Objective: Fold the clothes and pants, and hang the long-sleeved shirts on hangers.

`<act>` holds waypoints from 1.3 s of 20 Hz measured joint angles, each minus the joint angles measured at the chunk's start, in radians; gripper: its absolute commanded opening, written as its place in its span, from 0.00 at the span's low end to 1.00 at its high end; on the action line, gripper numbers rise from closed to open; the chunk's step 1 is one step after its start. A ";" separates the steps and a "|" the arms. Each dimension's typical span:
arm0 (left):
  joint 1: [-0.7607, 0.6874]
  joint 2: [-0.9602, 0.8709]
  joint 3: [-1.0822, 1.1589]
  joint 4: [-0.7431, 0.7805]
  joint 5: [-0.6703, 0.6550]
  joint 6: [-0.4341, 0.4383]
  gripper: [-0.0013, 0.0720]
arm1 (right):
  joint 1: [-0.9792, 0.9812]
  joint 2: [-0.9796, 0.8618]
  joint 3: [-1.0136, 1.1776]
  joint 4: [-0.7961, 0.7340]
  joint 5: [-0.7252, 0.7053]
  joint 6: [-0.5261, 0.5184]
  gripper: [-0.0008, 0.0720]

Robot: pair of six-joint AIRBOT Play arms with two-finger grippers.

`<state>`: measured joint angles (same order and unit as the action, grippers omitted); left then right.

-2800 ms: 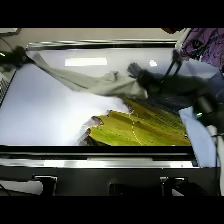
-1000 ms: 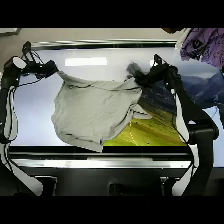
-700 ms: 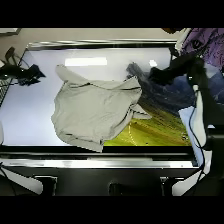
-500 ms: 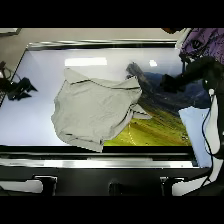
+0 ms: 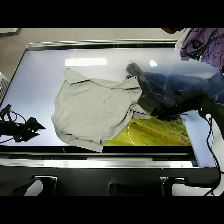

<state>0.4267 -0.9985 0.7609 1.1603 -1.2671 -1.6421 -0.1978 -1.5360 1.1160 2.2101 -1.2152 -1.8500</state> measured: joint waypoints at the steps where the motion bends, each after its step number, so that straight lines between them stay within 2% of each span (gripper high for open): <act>1: 0.002 0.016 -0.018 -0.005 0.002 0.000 0.65 | 0.004 0.001 -0.019 0.013 0.027 -0.011 0.71; 4: 0.002 0.044 -0.049 -0.014 0.005 0.000 0.65 | 0.041 -0.009 -0.051 0.045 0.099 -0.035 0.70; 7: 0.002 0.053 -0.062 -0.017 0.006 0.000 0.65 | 0.092 -0.028 -0.062 0.055 0.177 -0.043 0.31; 8: 0.002 0.055 -0.064 -0.018 0.006 0.004 0.66 | 0.106 -0.032 -0.063 0.057 0.209 -0.047 0.06; 14: 0.002 0.056 -0.127 -0.087 0.032 0.092 0.66 | 0.134 -0.015 -0.065 0.049 0.309 -0.015 0.06; 21: -0.013 0.055 -0.312 -0.229 0.116 0.181 0.66 | 0.138 0.069 -0.065 0.042 0.254 0.034 0.06; 26: -0.098 0.008 -0.350 -0.274 0.207 0.205 0.63 | 0.138 0.121 -0.065 0.039 0.222 0.058 0.06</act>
<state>0.3286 -0.9909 0.4110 0.8867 -1.0603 -1.4372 -0.0597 -1.4155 1.0512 2.2494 -0.9928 -1.7924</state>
